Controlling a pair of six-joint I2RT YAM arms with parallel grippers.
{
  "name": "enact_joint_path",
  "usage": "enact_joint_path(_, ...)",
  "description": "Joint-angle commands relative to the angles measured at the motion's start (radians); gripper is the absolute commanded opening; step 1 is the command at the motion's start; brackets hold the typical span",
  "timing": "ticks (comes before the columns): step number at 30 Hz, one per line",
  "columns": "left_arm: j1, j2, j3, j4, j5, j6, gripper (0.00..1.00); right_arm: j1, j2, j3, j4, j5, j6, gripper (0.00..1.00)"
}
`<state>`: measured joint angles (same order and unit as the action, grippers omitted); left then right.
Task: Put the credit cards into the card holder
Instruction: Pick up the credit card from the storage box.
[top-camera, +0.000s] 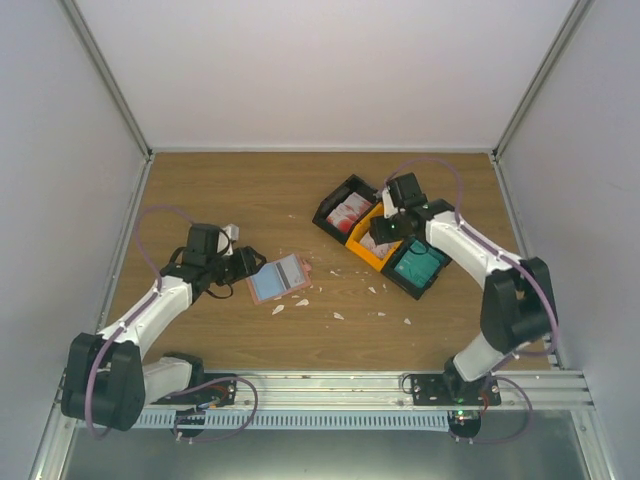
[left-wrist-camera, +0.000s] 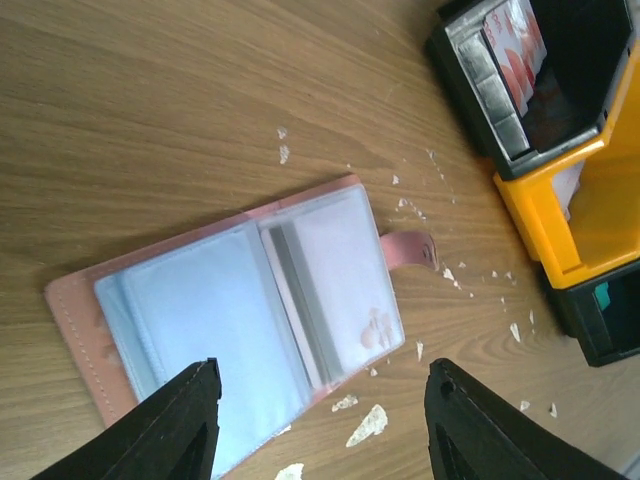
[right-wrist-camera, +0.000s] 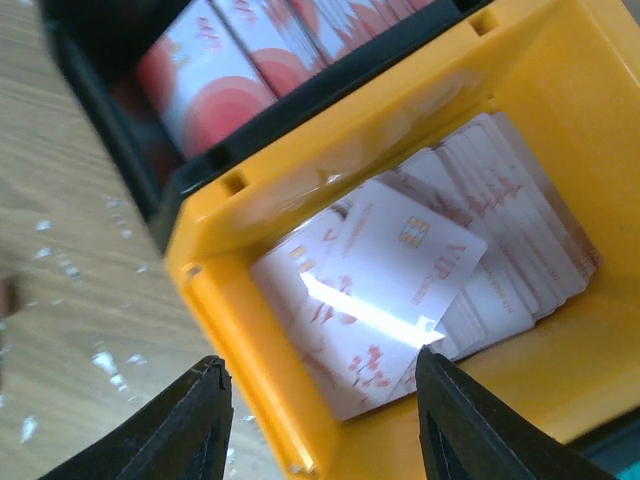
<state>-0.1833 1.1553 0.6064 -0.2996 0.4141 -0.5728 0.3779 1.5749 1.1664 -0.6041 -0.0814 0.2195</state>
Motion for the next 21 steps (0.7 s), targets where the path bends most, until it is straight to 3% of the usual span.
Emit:
enact_joint_path(1,0.006,0.019,-0.008,0.062,0.082,0.012,0.58,-0.02,0.111,0.105,-0.067,0.078,-0.045,0.52)
enact_joint_path(14,0.007,0.029,-0.036,0.091,0.096,0.019,0.58,-0.022,0.328,0.233,-0.104,0.214,0.003,0.68)
enact_joint_path(21,0.007,0.031,-0.037,0.097,0.096,0.019,0.58,-0.071,0.345,0.233,-0.081,0.116,-0.048,0.72)
